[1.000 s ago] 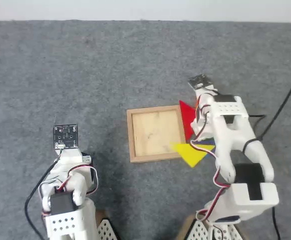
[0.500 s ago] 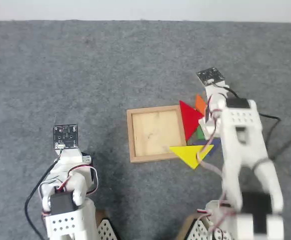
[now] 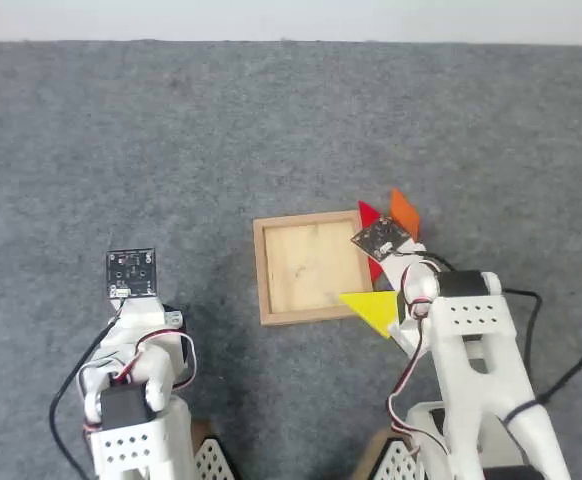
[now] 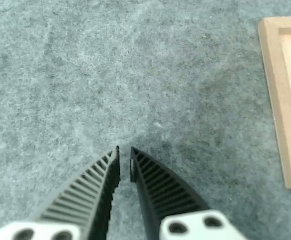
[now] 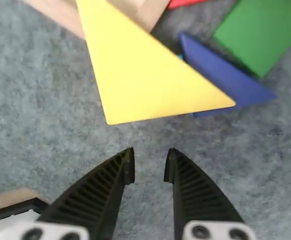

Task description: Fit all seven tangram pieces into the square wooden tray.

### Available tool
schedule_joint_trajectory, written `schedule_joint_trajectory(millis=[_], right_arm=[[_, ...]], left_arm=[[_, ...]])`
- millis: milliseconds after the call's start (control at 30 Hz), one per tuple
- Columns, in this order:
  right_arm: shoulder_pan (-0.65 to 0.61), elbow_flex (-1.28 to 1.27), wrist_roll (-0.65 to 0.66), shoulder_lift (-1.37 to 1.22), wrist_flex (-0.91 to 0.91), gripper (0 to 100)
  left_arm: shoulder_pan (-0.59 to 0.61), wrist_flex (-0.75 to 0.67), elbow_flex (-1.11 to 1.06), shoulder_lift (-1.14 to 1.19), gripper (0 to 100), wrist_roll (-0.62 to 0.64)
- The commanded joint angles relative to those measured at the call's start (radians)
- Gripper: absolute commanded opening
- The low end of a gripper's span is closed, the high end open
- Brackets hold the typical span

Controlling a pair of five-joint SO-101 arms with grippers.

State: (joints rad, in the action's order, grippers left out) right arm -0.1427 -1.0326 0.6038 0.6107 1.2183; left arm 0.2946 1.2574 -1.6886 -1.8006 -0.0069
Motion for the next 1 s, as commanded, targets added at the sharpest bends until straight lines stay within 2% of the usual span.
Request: schedule_joint_trajectory(millis=[0,300,467,800,967], right_arm=[[-0.012,0.005,0.014,-0.012,-0.041,12.3],[-0.012,0.044,-0.023,-0.216,-0.206,12.3],[-0.024,0.140,-0.071,-0.263,-0.216,12.3],[-0.239,0.175,-0.166,-0.280,-0.266,12.3],[-0.274,0.175,-0.187,-0.280,-0.325,12.3]], left_arm=[[-0.006,0.003,0.005,-0.018,4,-0.005],[-0.006,0.003,0.005,-0.018,4,-0.005],[-0.006,0.003,0.005,-0.018,4,-0.005],[-0.006,0.003,0.005,-0.018,4,-0.005],[-0.006,0.003,0.005,-0.018,4,-0.005]])
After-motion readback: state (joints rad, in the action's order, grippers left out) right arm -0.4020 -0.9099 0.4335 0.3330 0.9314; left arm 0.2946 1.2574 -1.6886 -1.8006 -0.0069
